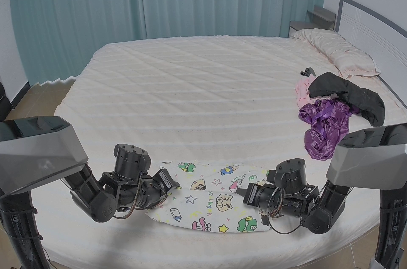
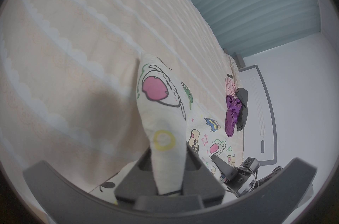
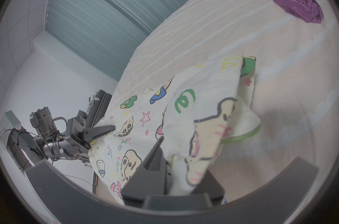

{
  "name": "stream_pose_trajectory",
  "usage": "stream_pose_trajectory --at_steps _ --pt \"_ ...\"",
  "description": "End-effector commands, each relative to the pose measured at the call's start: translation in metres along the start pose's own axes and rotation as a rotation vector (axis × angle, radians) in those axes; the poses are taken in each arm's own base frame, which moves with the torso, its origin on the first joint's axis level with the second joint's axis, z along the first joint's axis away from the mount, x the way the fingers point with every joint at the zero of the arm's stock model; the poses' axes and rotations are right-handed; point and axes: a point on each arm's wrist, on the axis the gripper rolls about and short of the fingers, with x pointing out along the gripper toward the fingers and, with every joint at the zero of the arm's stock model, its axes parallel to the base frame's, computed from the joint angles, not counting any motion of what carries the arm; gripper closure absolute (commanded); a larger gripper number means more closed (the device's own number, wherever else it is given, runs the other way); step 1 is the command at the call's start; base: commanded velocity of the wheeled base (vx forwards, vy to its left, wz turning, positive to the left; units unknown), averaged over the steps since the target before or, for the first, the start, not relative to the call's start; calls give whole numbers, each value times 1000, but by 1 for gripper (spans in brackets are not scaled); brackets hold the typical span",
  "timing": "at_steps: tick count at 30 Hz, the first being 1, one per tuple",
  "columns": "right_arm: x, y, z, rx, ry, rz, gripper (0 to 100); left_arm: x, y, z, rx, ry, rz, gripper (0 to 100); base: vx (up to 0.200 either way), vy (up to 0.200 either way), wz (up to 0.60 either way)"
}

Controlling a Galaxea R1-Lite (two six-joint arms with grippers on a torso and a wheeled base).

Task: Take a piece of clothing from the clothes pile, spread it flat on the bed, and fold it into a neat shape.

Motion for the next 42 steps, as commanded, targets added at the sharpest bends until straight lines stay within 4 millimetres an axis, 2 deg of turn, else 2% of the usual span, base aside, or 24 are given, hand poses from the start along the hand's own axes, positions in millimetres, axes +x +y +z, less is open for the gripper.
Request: stream_pose_trajectory --at_steps 1,9,16,42 --pt "-2 1 2 1 -11 1 100 -4 -4 -3 6 3 -12 100 0 -200 0" --pt "-10 3 7 3 -27 9 100 -12 -10 -8 -6 10 -29 100 0 -200 0" --pt "-19 0 5 -3 -31 2 100 -11 -9 -9 -11 15 -24 100 0 -200 0" --pt "-27 1 6 -9 -33 -2 100 -13 -9 -16 -22 35 -20 100 0 -200 0"
